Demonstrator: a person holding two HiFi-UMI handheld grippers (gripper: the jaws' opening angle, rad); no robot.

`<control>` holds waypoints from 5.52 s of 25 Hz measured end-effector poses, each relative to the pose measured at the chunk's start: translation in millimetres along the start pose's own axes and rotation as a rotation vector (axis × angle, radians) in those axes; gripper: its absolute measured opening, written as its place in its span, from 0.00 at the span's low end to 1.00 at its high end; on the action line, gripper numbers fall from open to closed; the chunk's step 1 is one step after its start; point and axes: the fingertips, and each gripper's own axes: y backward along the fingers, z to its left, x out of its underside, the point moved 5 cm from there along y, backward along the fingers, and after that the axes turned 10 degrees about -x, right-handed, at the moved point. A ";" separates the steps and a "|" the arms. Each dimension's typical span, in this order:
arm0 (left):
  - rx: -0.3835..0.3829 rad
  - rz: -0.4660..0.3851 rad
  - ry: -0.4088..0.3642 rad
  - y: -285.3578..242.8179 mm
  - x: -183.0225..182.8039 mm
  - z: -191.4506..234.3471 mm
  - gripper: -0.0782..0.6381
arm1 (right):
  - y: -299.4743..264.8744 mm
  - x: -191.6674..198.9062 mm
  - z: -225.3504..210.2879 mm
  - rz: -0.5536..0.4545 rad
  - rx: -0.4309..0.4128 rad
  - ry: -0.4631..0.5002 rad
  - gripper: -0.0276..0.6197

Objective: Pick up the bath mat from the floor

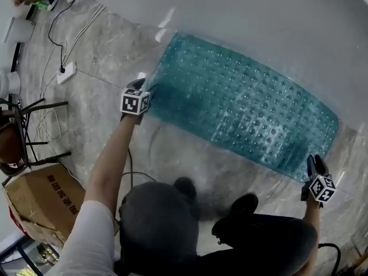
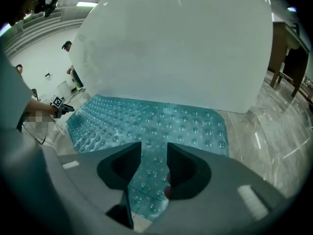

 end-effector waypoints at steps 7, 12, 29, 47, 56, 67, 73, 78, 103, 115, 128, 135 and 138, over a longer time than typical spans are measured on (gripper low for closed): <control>0.093 0.136 0.089 -53.1 15.8 5.4 0.63 | -12.3 26.6 -16.3 0.006 0.042 -0.025 0.32; 0.088 0.197 0.098 -52.1 16.4 0.9 0.53 | -15.5 33.4 -35.2 0.006 0.063 -0.041 0.36; 0.032 0.089 -0.158 -18.9 -1.8 -79.2 0.16 | -20.9 68.8 -160.5 0.144 0.204 -0.143 0.65; 0.065 0.048 -0.114 -3.8 -5.8 -96.2 0.16 | -27.0 64.5 -145.1 0.225 0.182 -0.070 0.22; 0.043 0.058 -0.070 47.1 -30.5 -95.6 0.15 | 14.3 26.1 -104.0 0.204 0.143 -0.100 0.12; 0.103 0.071 -0.116 170.2 -109.6 -116.0 0.14 | 107.6 -63.6 -13.9 0.202 0.053 -0.106 0.10; 0.170 0.087 -0.157 267.0 -156.3 -127.3 0.14 | 179.2 -110.1 55.1 0.246 0.012 -0.082 0.10; 0.201 0.113 -0.144 380.2 -192.1 -123.9 0.14 | 274.7 -151.2 114.9 0.282 -0.012 -0.070 0.10; 0.556 -0.182 0.092 984.9 -367.4 -46.1 0.13 | 754.3 -362.0 493.3 -0.165 -0.289 -0.242 0.10; 0.723 -0.277 0.197 1107.1 -344.2 -57.8 0.13 | 859.8 -332.8 551.6 -0.380 -0.441 -0.357 0.10; 0.817 -0.411 0.390 1197.4 -327.6 -123.6 0.13 | 954.3 -334.5 547.9 -0.587 -0.735 -0.412 0.10; 0.779 -0.436 0.388 1217.3 -325.1 -139.7 0.13 | 976.9 -334.9 535.7 -0.595 -0.803 -0.397 0.11; 0.780 -0.439 0.389 1224.5 -318.0 -140.2 0.13 | 981.3 -328.4 541.2 -0.602 -0.820 -0.402 0.11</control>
